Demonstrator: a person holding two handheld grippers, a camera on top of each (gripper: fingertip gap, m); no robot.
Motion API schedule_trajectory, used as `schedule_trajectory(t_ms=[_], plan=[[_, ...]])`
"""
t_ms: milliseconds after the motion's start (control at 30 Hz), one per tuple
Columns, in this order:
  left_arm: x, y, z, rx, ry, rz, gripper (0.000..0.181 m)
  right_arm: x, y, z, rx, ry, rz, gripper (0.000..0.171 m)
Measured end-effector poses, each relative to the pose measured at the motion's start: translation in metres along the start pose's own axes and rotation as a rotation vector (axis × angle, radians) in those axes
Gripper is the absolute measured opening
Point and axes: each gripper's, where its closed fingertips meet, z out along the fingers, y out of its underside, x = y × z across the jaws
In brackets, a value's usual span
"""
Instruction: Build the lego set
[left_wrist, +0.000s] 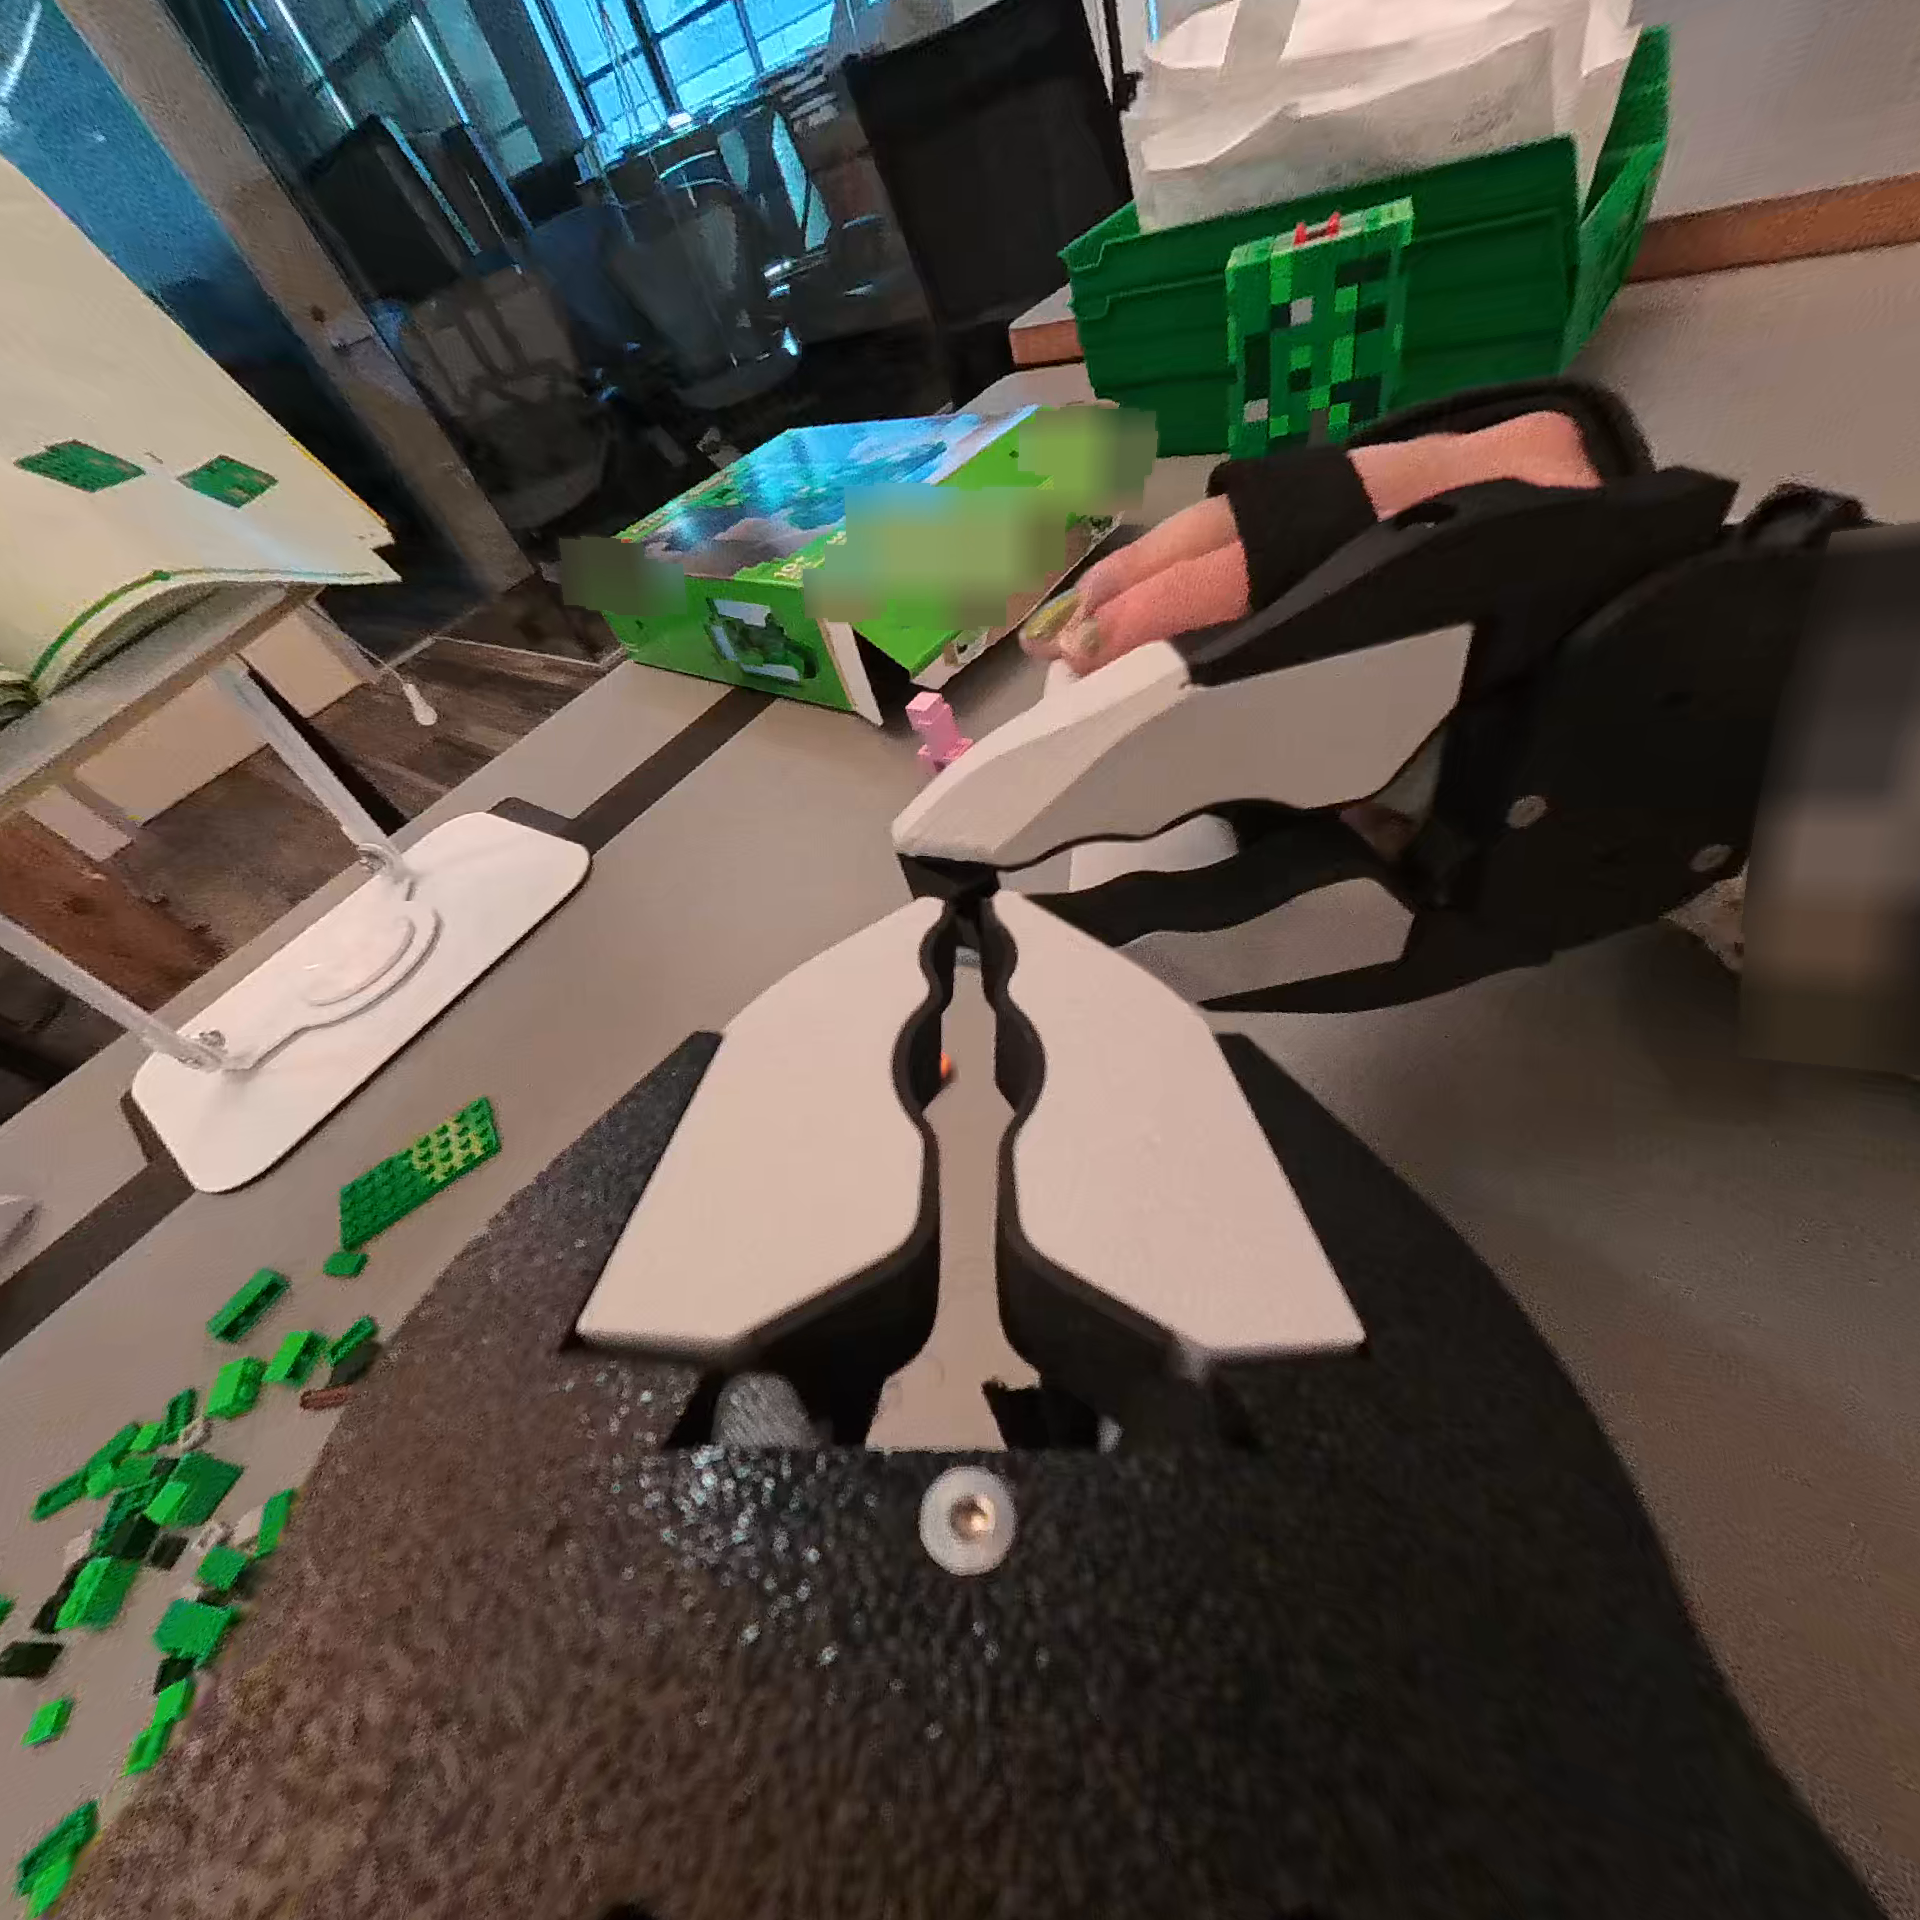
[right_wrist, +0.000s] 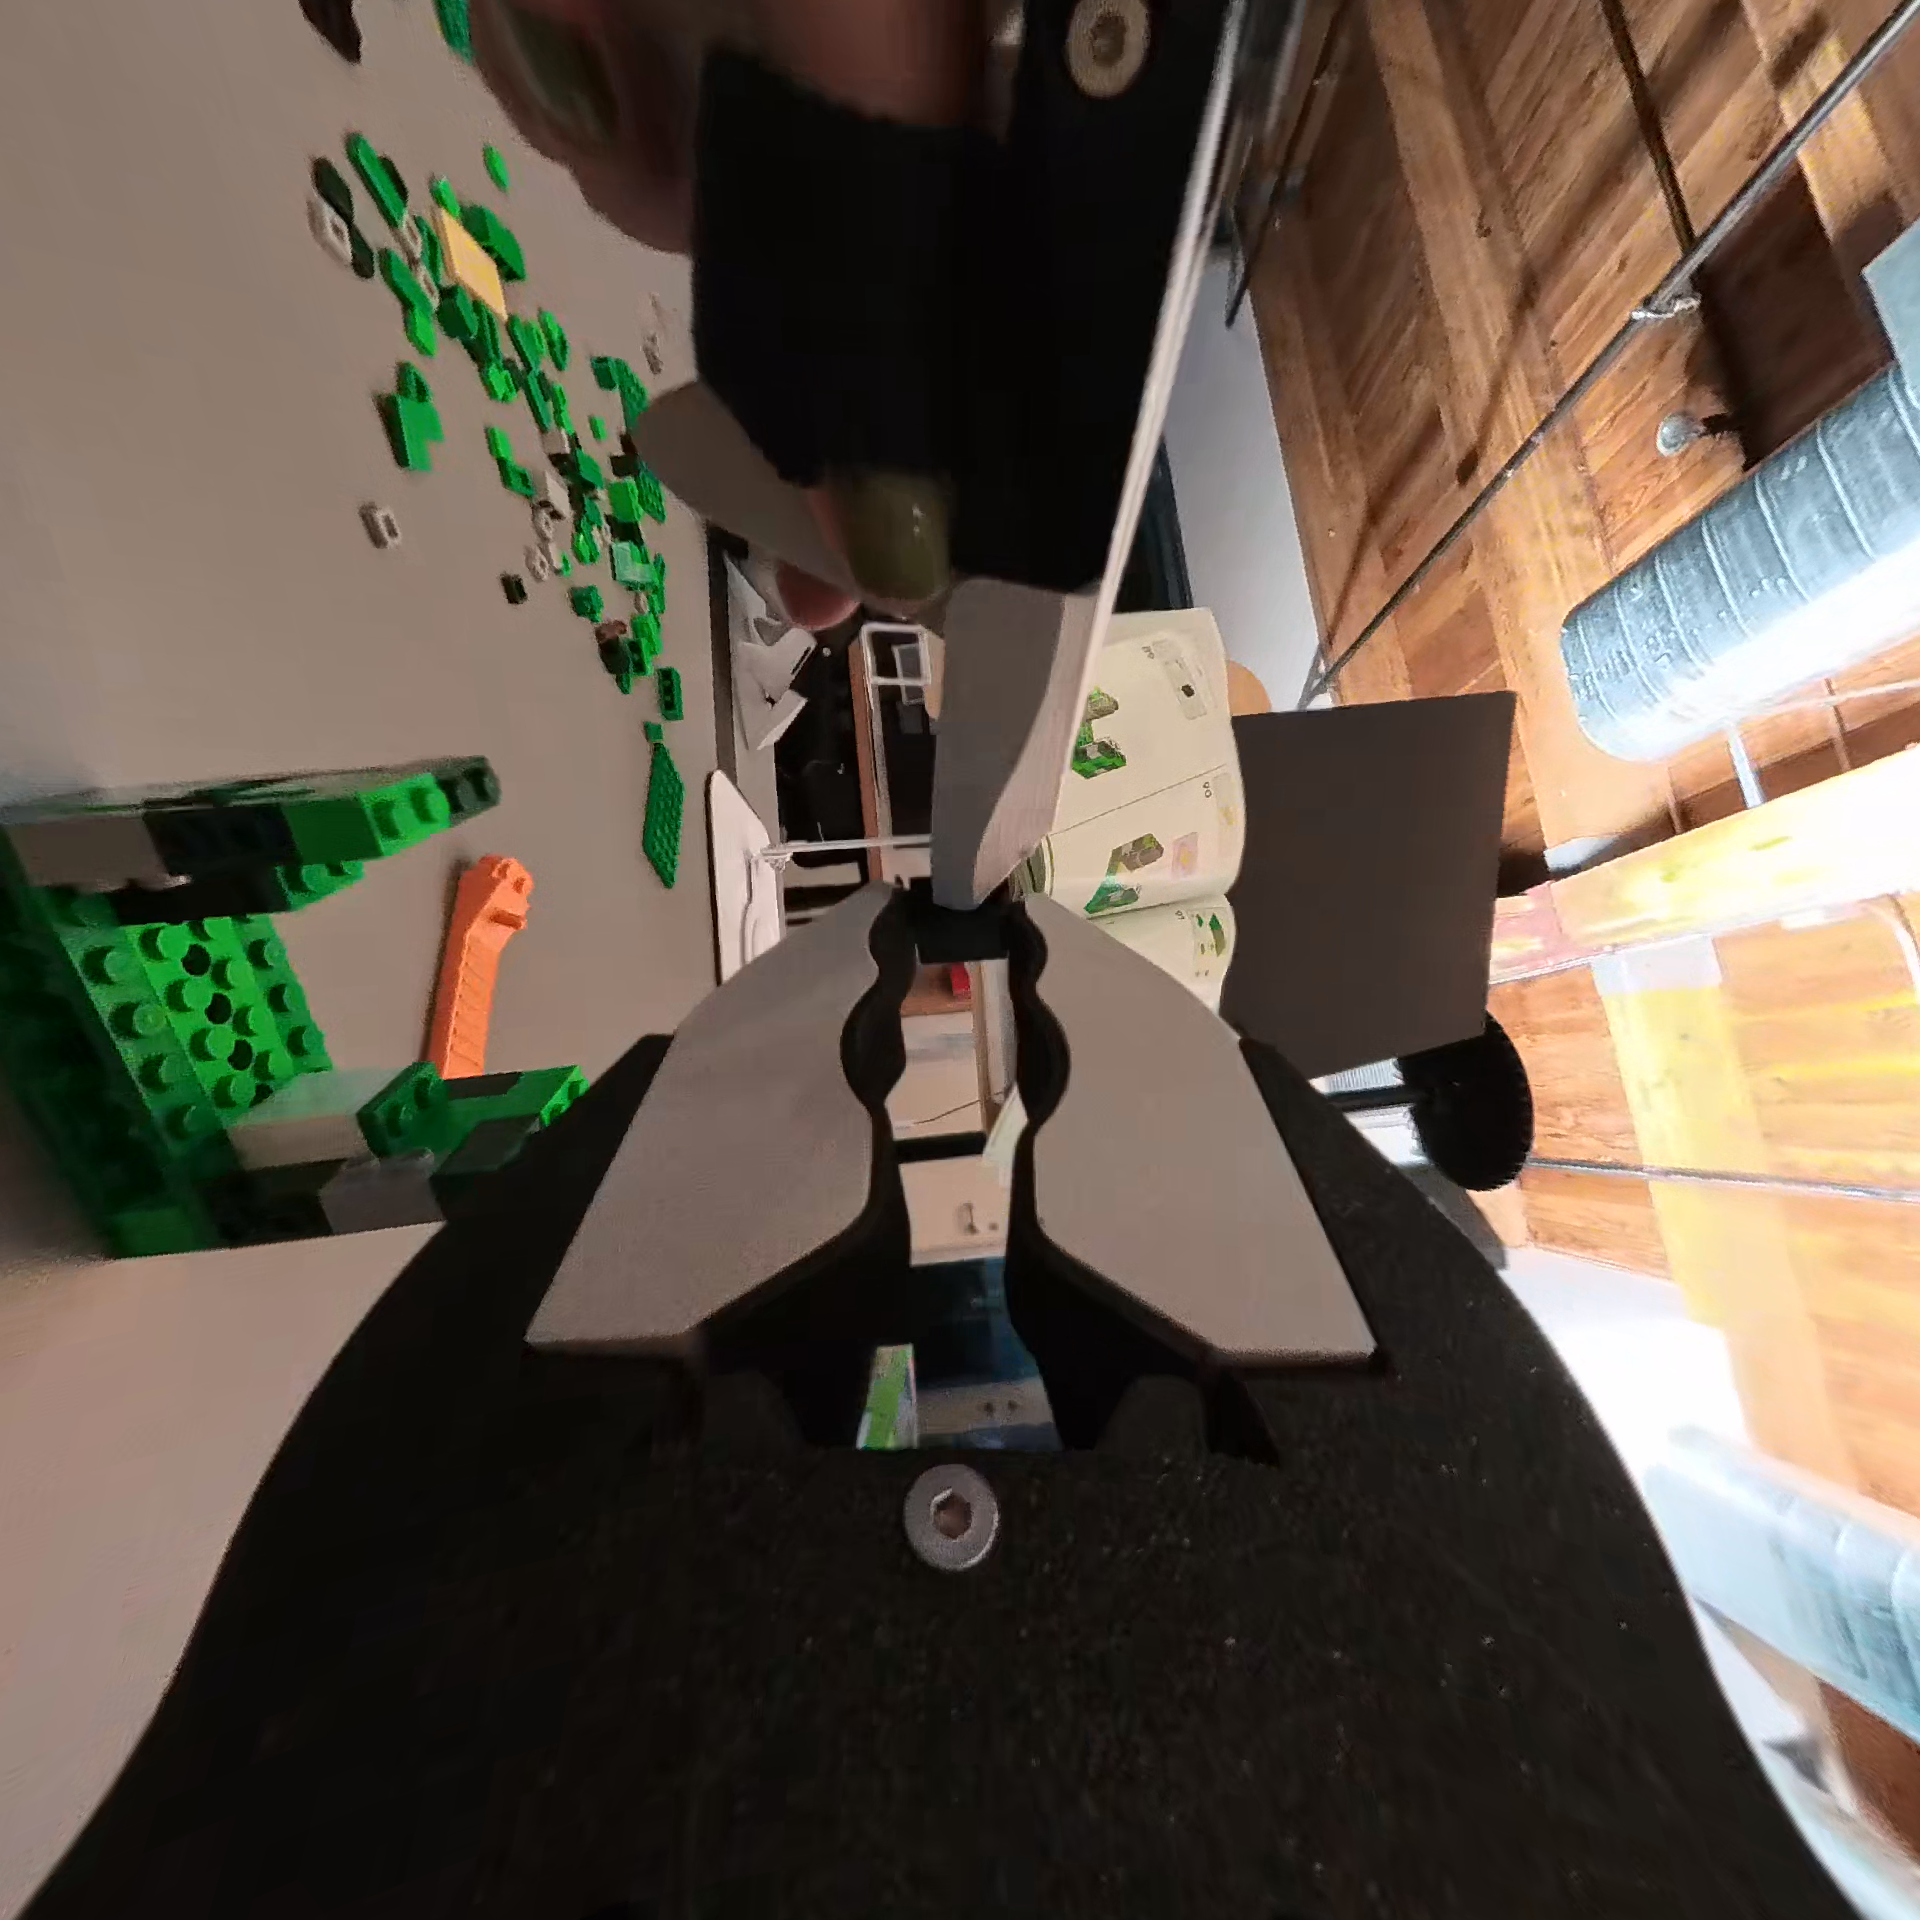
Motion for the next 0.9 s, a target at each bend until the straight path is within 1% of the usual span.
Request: schedule_trajectory(t_ms=[67,133,167,200,300,367,400,433,467,533,600,633,667,733,800,867,900], plan=[[-0.001,0.002,0.001,-0.002,-0.013,-0.008,0.006,-0.002,0.001,0.001,-0.018,0.001,-0.035,0.016],[0.002,0.002,0.001,-0.001,0.009,-0.045,0.026,0.003,0.001,0.002,-0.032,0.047,-0.079,0.017],[0.004,0.002,0.002,-0.003,0.024,-0.064,0.031,0.003,0.000,0.002,-0.036,0.054,-0.104,0.017],[0.005,0.002,0.002,0.000,0.027,-0.073,0.032,0.003,-0.003,0.002,-0.028,0.061,-0.133,0.017],[0.001,0.002,0.003,0.002,-0.018,-0.025,0.024,0.003,-0.005,0.003,-0.040,0.086,-0.196,0.017],[0.002,0.002,0.002,0.011,-0.036,0.015,0.013,0.003,-0.007,0.003,-0.015,0.080,-0.158,0.017],[0.000,0.002,0.000,0.018,-0.063,0.034,0.010,0.003,-0.007,0.002,0.008,0.068,-0.111,0.018],[-0.004,0.001,-0.002,0.026,-0.094,0.069,0.008,0.002,-0.008,0.001,0.034,0.039,-0.021,0.020],[-0.007,0.000,-0.004,0.045,-0.117,0.105,0.008,0.001,-0.008,-0.001,0.058,-0.021,0.135,0.024],[-0.010,-0.005,-0.010,0.099,-0.153,0.178,0.008,0.002,-0.016,-0.006,0.143,-0.206,0.521,0.031],[-0.012,-0.013,-0.018,0.187,-0.188,0.271,0.007,0.014,-0.023,-0.011,0.249,-0.343,0.909,0.039],[-0.013,-0.014,-0.020,0.199,-0.203,0.316,0.008,0.021,-0.022,-0.011,0.291,-0.389,1.109,0.042],[-0.012,-0.014,-0.021,0.210,-0.207,0.369,0.008,0.026,-0.023,-0.012,0.340,-0.468,1.289,0.046],[-0.010,-0.015,-0.024,0.239,-0.239,0.476,0.008,0.031,-0.020,-0.013,0.398,-0.587,1.572,0.047],[-0.007,-0.015,-0.025,0.245,-0.274,0.555,0.008,0.030,-0.022,-0.016,0.444,-0.722,1.730,0.043],[-0.002,-0.017,-0.026,0.264,-0.280,0.593,0.008,0.031,-0.026,-0.019,0.488,-0.797,1.804,0.035],[0.000,-0.018,-0.027,0.278,-0.279,0.595,0.007,0.030,-0.029,-0.020,0.495,-0.829,1.819,0.034]])
